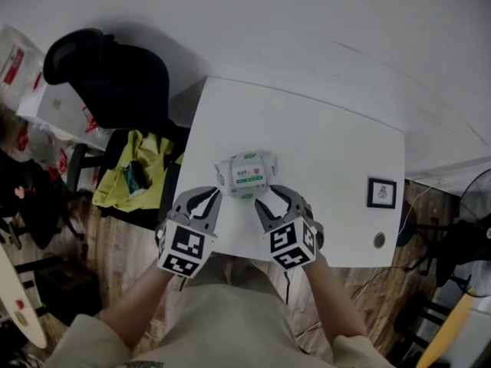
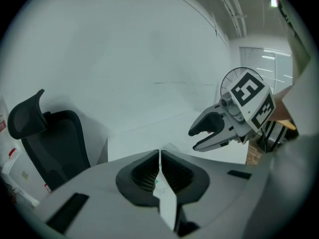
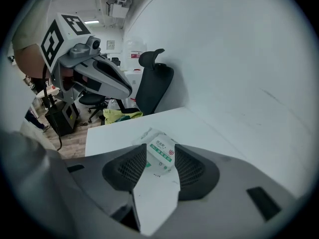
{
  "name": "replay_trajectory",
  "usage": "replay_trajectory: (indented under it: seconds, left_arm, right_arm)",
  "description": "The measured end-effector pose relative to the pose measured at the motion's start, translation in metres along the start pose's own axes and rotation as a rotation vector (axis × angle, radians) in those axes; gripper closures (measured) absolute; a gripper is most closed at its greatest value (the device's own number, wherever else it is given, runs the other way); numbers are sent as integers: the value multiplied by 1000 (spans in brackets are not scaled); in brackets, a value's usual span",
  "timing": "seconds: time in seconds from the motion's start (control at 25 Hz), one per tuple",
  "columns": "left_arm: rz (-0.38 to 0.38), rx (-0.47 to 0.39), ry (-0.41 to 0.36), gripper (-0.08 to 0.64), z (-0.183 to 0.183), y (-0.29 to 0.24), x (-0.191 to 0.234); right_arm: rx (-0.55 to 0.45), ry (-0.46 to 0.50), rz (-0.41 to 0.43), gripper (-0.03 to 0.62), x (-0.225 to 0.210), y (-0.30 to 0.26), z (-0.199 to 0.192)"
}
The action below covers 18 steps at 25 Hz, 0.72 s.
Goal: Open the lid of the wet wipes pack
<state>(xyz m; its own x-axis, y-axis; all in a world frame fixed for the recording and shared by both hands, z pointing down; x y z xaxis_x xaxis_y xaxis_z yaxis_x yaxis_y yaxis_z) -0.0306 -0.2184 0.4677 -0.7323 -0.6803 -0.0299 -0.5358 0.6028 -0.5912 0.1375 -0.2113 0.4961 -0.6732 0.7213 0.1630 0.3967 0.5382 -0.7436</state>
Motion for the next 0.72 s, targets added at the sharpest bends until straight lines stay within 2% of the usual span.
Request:
replay_trajectory:
  seconds: [0.16, 0.44, 0.72]
  left_arm:
    - [-23, 54, 3, 528, -22, -21, 1]
    - [-64, 112, -4, 528, -51, -58, 7]
    - [-102, 157, 0, 528, -68, -97, 5]
  right_arm:
    - [54, 31, 14, 400, 4, -26, -12]
    - [132, 267, -62, 400, 11, -71, -22]
    - [191, 267, -26, 402, 13, -101, -38]
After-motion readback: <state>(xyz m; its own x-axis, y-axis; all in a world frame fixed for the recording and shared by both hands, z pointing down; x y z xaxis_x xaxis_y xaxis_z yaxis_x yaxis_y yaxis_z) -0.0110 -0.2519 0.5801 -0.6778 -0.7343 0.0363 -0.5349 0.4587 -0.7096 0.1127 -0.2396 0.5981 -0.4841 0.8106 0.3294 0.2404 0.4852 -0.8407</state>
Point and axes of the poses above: the fingertips, and each gripper's own axes: y backward along the fingers, x to its left, z out of its top, the point moved 8 cm from there along y, backward along the fingers, and after that the axes turned 1 degree about z, right-handed, at the moved point
